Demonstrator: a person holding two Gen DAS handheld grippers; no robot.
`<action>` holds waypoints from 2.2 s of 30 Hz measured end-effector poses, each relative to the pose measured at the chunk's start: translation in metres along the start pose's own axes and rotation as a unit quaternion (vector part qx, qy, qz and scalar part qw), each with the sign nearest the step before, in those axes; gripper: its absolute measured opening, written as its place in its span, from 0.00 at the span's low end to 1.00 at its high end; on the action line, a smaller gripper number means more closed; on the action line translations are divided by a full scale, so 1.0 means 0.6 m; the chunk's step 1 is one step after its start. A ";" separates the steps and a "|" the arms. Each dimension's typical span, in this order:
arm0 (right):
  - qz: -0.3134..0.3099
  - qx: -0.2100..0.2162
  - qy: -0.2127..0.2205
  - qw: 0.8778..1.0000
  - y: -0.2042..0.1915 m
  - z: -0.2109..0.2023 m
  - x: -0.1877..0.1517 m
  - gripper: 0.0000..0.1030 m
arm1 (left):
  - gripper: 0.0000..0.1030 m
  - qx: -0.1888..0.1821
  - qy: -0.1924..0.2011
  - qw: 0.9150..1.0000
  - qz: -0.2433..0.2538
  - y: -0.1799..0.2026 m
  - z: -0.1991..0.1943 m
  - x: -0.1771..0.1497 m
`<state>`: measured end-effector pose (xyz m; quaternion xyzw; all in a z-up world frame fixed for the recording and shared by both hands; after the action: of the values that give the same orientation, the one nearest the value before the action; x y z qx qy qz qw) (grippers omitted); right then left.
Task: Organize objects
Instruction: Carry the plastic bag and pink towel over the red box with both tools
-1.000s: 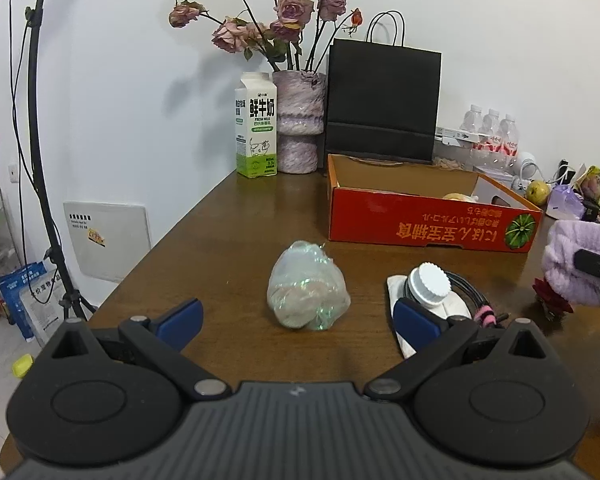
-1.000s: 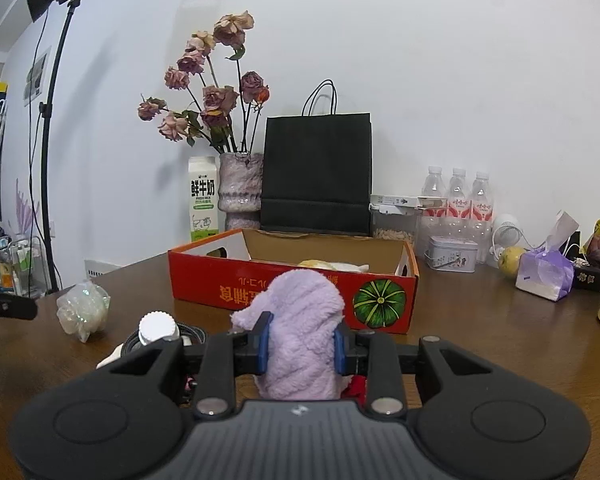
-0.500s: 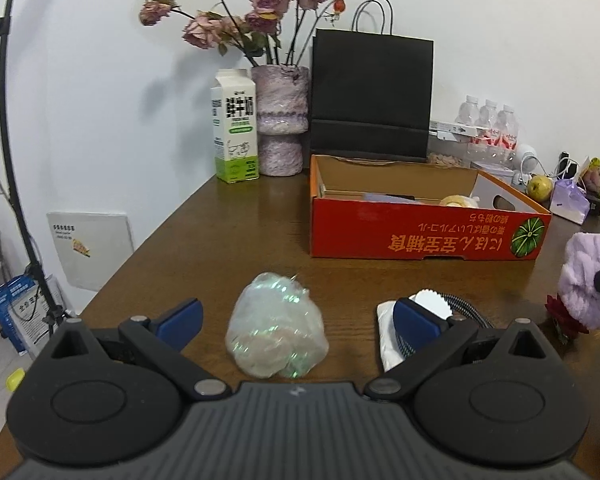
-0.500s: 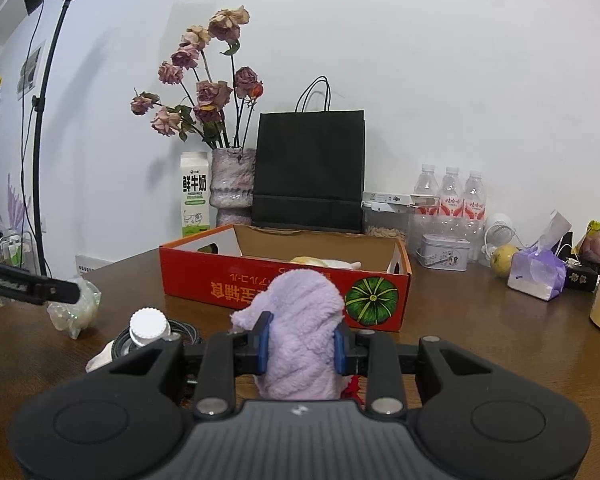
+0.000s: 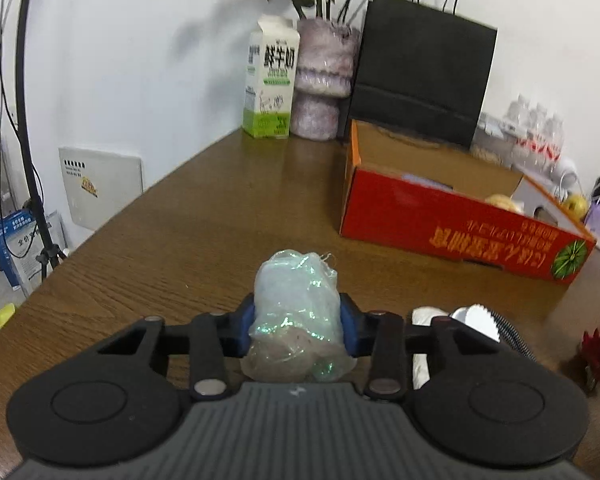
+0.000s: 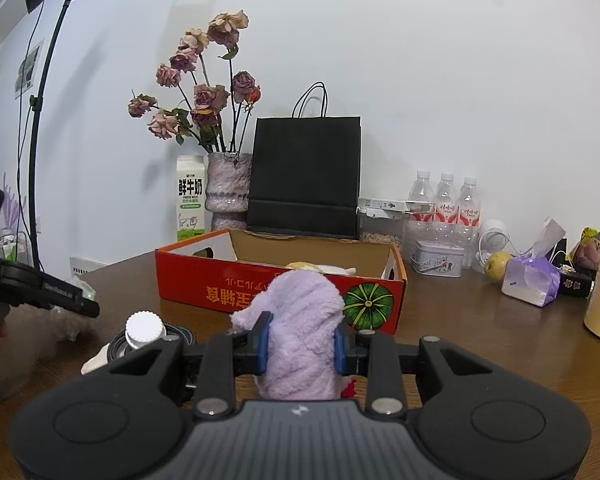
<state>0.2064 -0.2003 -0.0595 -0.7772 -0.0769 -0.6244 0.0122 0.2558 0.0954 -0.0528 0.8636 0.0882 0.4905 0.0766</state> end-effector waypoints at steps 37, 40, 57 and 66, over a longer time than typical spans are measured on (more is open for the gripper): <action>0.011 0.014 0.025 1.000 -0.006 -0.031 0.000 0.27 | 0.39 -0.056 0.058 0.995 0.057 0.085 -0.167 -0.055; 0.017 0.023 0.026 0.999 -0.008 -0.036 0.005 0.27 | 0.39 -0.061 0.062 0.994 0.062 0.095 -0.172 -0.052; 0.031 0.038 0.033 0.998 -0.031 -0.011 0.051 0.27 | 0.39 -0.101 0.087 0.988 0.073 0.154 -0.153 -0.009; 0.035 0.042 0.030 0.998 -0.044 0.028 0.076 0.27 | 0.40 -0.111 0.094 0.987 0.062 0.162 -0.125 0.023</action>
<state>0.2284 -0.1675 -0.0206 -0.7591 -0.0757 -0.6429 0.0689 0.2058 0.0076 0.0179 0.8037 -0.0138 0.5798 0.1331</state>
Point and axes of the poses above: each gripper's, at about its wrist camera, not at the fingertips, and z roughly the way its jaws point, y to its right, x to its top, the point moved 1 cm from there along z, roughly the way its jaws point, and after that the axes turned 9 degrees about -x, right-handed, at the moved point
